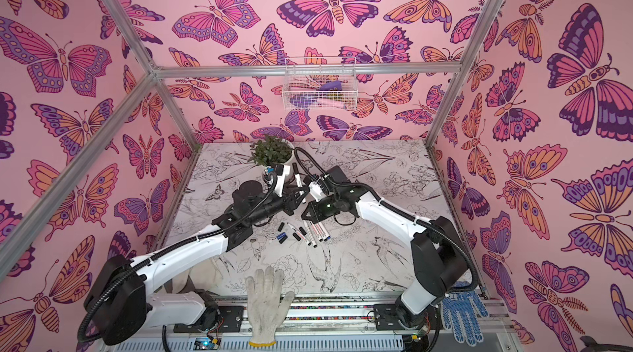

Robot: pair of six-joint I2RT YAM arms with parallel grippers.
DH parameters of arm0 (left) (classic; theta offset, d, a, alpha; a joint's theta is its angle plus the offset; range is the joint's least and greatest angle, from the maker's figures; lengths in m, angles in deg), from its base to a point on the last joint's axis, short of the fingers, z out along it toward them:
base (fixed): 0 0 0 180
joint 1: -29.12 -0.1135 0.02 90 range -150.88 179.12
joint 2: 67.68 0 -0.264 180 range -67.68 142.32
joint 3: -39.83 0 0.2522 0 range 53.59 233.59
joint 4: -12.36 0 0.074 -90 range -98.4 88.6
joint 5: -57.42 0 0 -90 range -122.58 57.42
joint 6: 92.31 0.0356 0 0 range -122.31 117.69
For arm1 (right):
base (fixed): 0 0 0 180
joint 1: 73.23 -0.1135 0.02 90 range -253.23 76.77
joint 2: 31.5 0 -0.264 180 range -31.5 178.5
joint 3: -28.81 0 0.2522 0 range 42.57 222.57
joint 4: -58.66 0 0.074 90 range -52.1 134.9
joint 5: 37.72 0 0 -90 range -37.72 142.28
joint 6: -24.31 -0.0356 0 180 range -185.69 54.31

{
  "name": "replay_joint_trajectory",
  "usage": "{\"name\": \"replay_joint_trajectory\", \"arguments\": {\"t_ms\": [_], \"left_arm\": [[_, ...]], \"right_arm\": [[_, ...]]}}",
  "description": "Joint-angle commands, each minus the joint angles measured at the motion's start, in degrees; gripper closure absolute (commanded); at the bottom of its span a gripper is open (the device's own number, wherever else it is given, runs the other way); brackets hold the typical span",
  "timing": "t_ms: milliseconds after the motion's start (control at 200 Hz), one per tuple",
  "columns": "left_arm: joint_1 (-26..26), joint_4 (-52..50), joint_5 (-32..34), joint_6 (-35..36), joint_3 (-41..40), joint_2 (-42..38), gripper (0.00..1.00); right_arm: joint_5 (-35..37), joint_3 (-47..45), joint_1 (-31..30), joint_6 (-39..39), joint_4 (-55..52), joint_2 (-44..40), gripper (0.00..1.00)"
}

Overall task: Insert pens into pen caps
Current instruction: Put on the pen cap to the pen, then place the pen at the center of the table.

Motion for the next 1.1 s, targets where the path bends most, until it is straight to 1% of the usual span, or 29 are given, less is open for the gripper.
{"name": "replay_joint_trajectory", "arguments": {"t_ms": [0,35,60,100,155,260,356,406,481,656,751,866,916,956,971,1001,1027,1097], "left_arm": [[-0.30,2.73,0.04,-2.84,-2.42,-0.36,1.00],[-0.55,2.70,-0.47,-3.31,-2.77,-0.23,1.00],[-0.72,2.44,-0.87,-3.89,-2.76,0.06,1.00],[-1.13,1.73,-1.67,-4.59,-2.49,0.94,1.00],[-1.80,-0.95,-2.16,-5.02,-1.27,2.79,1.00],[-2.50,-13.22,-2.21,-3.46,5.42,9.32,1.00],[-2.48,-23.46,-2.50,-2.79,12.72,17.21,1.00],[-2.51,-26.36,-3.33,-2.21,16.17,21.17,1.00],[-2.52,-31.33,-2.74,-0.91,21.63,26.50,1.00],[-2.61,-40.91,-0.47,0.66,34.00,37.31,1.00],[-2.56,-43.87,0.03,0.64,38.17,41.87,1.00],[-2.72,-44.82,1.92,0.29,40.24,45.04,1.00],[-2.65,-45.21,2.21,0.26,40.87,45.80,0.95],[-2.71,-45.30,2.67,0.09,41.29,46.09,0.90],[-2.71,-45.34,2.91,0.01,41.39,46.16,0.82],[-2.68,-45.27,3.25,-0.03,41.57,46.19,0.71],[-2.67,-45.26,3.71,0.06,41.85,46.32,0.65],[-2.79,-45.27,4.68,0.64,42.66,46.41,0.55]], "right_arm": [[2.58,-3.23,4.56,-3.48,2.74,-7.04,0.73],[2.77,-5.00,6.47,-5.01,4.59,-8.82,0.67],[3.30,-6.15,7.86,-5.96,5.66,-10.01,0.64],[5.39,-7.20,9.52,-7.27,6.38,-11.50,0.63],[10.68,-8.66,12.03,-9.84,6.93,-13.74,0.62],[15.46,-9.03,14.80,-11.34,6.80,-15.71,0.62],[15.94,-6.95,15.53,-11.17,4.38,-15.07,0.63],[16.39,-5.78,15.56,-11.27,2.82,-14.39,0.64],[15.38,-4.89,15.60,-10.95,1.79,-13.49,0.65],[14.08,-6.61,15.56,-11.45,2.93,-13.60,0.67],[14.89,-7.38,15.58,-11.58,3.06,-14.13,0.67],[15.24,-7.54,15.56,-11.00,2.77,-14.66,0.67],[15.44,-7.52,15.62,-10.47,2.36,-14.88,0.67],[15.59,-7.65,15.60,-10.13,2.27,-15.14,0.67],[15.88,-7.76,15.57,-10.11,2.22,-15.21,0.67],[15.96,-7.85,15.56,-10.00,2.13,-15.39,0.68],[15.82,-8.03,15.59,-9.80,2.24,-15.59,0.69],[15.44,-8.44,15.56,-9.78,2.70,-15.89,0.70]]}}
